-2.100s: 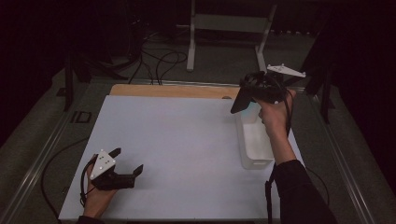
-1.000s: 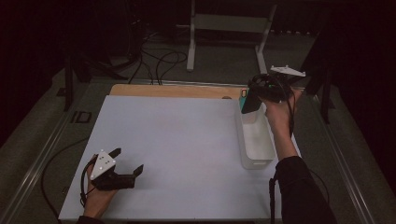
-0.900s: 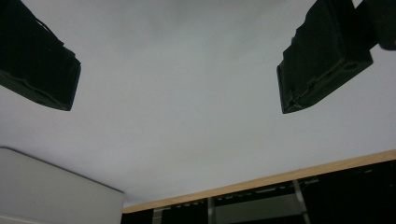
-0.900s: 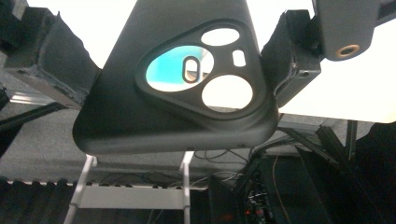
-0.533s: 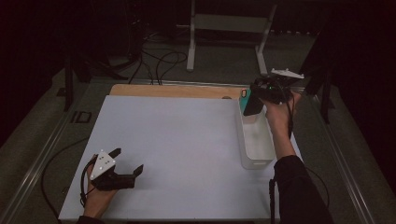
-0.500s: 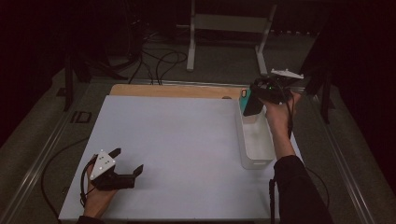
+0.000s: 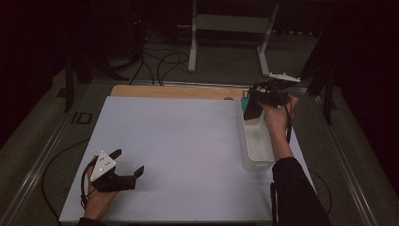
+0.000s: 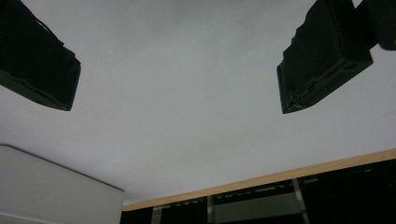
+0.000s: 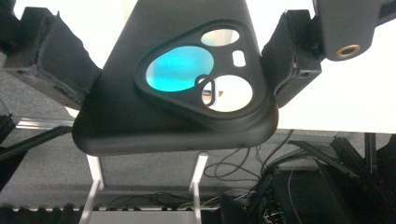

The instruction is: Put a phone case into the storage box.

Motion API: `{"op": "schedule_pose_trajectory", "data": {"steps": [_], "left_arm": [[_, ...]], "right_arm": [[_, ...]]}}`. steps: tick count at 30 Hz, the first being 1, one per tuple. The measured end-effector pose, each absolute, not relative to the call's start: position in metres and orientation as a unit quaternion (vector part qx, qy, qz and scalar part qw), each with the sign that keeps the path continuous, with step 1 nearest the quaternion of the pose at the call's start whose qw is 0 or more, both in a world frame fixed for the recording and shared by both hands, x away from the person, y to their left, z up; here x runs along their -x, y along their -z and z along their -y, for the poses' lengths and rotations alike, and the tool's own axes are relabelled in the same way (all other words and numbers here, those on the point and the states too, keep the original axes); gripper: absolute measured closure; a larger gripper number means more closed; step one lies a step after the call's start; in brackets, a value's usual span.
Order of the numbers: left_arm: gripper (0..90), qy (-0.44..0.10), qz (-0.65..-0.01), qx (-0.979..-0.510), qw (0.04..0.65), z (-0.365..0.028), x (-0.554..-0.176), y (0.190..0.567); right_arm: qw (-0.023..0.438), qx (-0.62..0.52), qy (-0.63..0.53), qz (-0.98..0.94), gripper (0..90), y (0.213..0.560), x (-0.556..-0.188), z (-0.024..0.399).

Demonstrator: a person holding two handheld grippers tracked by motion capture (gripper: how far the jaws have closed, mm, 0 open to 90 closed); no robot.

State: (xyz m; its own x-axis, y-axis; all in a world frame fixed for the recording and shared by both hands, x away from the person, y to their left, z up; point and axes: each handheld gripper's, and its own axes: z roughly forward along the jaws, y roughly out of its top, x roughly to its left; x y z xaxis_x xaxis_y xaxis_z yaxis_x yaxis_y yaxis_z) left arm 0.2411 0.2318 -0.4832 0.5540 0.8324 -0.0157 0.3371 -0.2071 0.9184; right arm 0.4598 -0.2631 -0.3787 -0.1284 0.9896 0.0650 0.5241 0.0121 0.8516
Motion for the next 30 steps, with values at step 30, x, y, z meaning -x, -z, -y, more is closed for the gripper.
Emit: {"op": "schedule_pose_trajectory", "data": {"steps": [30], "left_arm": [[0.0, -0.252, -0.399, -0.736, 0.486, -0.232, -0.242, 0.484]], "right_arm": [[0.297, -0.604, -0.349, -0.653, 14.8, 0.413, -0.475, 0.257]]}}
